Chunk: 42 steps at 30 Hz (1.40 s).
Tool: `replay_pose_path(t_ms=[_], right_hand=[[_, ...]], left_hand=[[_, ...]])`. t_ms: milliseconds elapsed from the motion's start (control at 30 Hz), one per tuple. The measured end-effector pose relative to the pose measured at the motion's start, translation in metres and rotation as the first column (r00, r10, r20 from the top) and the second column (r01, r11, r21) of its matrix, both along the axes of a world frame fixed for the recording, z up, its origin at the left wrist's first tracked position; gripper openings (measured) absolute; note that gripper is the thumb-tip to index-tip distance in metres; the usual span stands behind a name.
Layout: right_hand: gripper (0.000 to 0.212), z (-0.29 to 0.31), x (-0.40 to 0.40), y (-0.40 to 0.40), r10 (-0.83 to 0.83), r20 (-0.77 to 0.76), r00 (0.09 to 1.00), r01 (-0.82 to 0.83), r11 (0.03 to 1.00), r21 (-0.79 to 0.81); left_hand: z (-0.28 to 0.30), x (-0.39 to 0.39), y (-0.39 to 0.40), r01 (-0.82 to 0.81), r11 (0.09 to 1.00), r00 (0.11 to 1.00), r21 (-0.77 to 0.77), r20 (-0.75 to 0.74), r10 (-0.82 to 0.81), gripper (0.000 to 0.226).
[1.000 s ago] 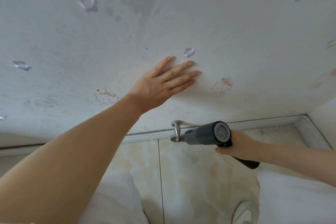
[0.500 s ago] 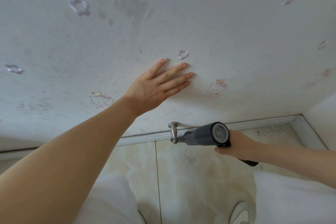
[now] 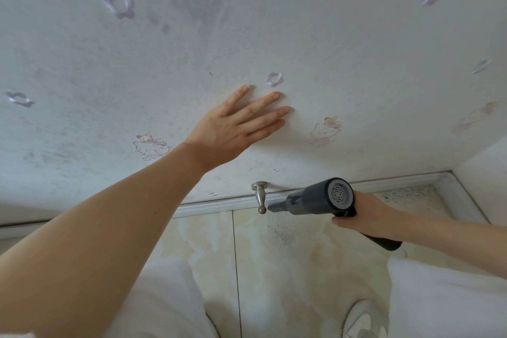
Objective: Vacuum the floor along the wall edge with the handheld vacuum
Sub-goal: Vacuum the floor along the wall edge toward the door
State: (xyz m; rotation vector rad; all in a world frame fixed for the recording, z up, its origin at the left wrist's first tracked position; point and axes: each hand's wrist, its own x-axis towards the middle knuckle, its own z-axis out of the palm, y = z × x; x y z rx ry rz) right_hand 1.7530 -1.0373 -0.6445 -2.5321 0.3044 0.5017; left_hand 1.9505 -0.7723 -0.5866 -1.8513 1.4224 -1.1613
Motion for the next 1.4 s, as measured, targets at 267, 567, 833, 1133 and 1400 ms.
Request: replay_pose_path(t_ms=[267,567,833,1133,1400], right_hand=[[0.024,0.019,0.004,0.003,0.046,-0.035,0.998,-0.048,0.998,-0.044],[0.028,0.022,0.006,0.009,0.093,-0.007,0.996,-0.094,0.992,-0.088],[0.028,0.027,0.009,0.008,0.139,-0.024,0.99,-0.141,0.983,-0.117],[0.028,0.021,0.015,0.013,0.145,0.005,0.989,-0.144,0.983,-0.11],[0.029,0.024,0.014,0.006,0.166,-0.03,0.986,-0.169,0.975,-0.143]], left_hand=[[0.001,-0.002,0.0,-0.004,1.0,1.0,0.003,-0.007,0.004,0.066],[0.0,-0.003,-0.001,-0.008,1.0,1.0,0.011,-0.012,0.008,0.064],[0.001,-0.003,-0.001,-0.017,1.0,0.999,0.01,-0.028,0.018,0.062],[0.0,-0.004,-0.001,-0.02,1.0,1.0,0.001,-0.022,0.02,0.063],[0.001,-0.006,-0.001,-0.037,0.999,0.999,0.019,-0.034,0.038,0.067]])
